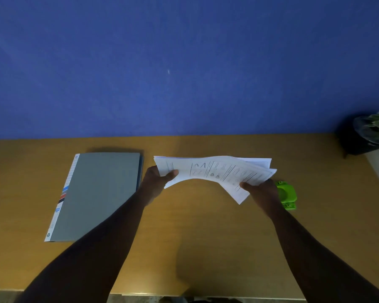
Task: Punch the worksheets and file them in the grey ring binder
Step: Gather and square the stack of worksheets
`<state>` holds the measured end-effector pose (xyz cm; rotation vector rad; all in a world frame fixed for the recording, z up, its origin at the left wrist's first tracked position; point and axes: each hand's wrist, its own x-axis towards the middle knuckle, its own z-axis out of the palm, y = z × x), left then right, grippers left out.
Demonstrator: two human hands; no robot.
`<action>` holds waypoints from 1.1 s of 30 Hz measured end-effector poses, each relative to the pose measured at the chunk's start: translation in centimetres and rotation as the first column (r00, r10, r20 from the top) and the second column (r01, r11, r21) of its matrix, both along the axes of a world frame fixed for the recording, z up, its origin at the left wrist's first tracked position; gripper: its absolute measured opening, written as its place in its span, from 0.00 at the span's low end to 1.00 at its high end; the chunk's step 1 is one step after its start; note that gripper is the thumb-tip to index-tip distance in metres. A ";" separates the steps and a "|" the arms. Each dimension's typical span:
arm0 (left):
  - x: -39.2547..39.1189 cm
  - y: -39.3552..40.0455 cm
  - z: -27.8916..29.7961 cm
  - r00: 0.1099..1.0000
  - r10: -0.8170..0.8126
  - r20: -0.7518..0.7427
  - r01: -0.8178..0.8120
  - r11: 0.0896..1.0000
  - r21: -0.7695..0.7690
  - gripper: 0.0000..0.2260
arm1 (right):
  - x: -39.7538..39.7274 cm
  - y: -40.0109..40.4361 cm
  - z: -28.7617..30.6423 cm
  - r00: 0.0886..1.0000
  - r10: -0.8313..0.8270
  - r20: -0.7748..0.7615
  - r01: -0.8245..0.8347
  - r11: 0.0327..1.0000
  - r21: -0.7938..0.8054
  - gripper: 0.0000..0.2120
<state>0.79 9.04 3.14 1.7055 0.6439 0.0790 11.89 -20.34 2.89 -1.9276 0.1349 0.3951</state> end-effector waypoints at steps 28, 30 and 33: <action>0.2 0.6 -0.6 0.956 0.245 -0.158 -0.258 0.964 -0.065 0.18 | -0.9 -1.7 -1.6 0.980 0.033 -0.194 0.003 0.984 0.181 0.09; 0.5 0.8 -0.8 0.937 0.283 -0.204 -0.326 0.919 -0.222 0.23 | -1.1 -2.0 -1.8 0.971 0.017 -0.237 0.051 0.959 0.277 0.10; 1.0 -0.1 -1.2 0.951 0.253 -0.180 -0.309 0.827 -0.469 0.21 | -1.3 -1.8 -2.1 0.962 -0.022 -0.271 0.128 0.916 0.379 0.12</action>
